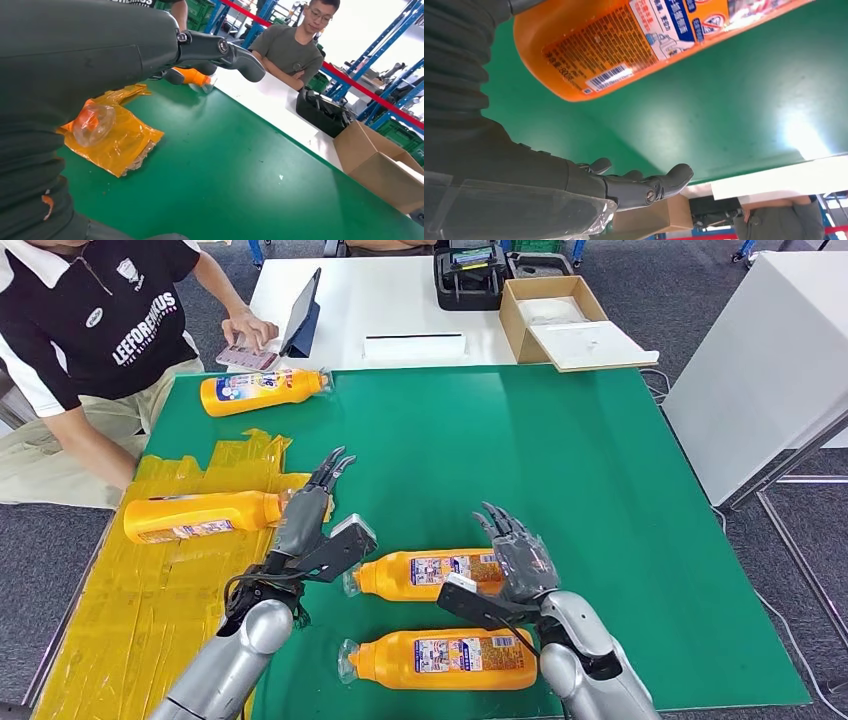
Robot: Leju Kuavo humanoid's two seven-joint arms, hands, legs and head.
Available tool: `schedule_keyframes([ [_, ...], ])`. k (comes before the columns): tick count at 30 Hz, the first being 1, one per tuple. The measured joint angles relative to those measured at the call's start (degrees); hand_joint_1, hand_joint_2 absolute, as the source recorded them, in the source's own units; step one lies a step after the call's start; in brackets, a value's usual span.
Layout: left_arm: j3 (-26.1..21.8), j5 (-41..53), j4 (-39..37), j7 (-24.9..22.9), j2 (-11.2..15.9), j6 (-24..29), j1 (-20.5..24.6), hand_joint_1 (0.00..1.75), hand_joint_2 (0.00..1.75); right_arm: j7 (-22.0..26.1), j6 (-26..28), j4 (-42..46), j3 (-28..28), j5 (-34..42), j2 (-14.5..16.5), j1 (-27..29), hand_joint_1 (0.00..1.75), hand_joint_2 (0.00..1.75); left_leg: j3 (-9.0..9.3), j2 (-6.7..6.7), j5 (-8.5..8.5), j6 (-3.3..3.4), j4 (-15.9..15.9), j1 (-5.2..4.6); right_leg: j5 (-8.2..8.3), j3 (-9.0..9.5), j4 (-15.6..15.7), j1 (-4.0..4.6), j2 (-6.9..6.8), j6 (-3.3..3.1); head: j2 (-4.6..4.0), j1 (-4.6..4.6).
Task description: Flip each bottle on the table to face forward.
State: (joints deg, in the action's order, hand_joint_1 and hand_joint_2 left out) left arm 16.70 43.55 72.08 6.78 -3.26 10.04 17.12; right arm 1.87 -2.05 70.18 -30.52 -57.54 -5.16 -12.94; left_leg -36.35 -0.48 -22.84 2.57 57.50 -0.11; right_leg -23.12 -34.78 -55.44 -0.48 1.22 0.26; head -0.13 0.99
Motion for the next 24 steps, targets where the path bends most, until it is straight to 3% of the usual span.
schedule_keyframes([
  [5, -0.18, -2.42, 0.03, 0.96, -0.12, -0.47, -0.03, 0.0, 1.75, -0.23, -0.01, -1.19, -0.68, -0.18, -0.27, -0.67, 0.0, 1.75, 0.0, 0.0, 0.0, 0.0, 0.0, 0.01, 0.0, 0.0, 0.0, 0.01, 0.0, 0.0, 0.0, -0.01],
  [14, -4.2, -19.41, 1.84, 6.49, -1.03, -0.24, -1.28, 0.0, 1.75, -1.26, -0.57, -5.33, -2.27, -1.09, -0.45, -1.79, 0.0, 1.75, 0.0, 0.01, 0.0, 0.0, 0.0, 0.01, 0.0, 0.0, -0.01, 0.01, 0.0, 0.0, 0.0, -0.01],
  [24, -4.66, -23.06, 2.03, 9.9, -1.91, 2.21, -1.97, 0.0, 1.75, -0.52, 0.04, -15.08, -5.04, -1.18, 0.08, -6.0, 0.0, 1.75, 0.02, 0.02, 0.0, 0.0, 0.0, 0.0, 0.01, 0.01, 0.0, 0.0, 0.01, 0.0, 0.0, -0.02],
])
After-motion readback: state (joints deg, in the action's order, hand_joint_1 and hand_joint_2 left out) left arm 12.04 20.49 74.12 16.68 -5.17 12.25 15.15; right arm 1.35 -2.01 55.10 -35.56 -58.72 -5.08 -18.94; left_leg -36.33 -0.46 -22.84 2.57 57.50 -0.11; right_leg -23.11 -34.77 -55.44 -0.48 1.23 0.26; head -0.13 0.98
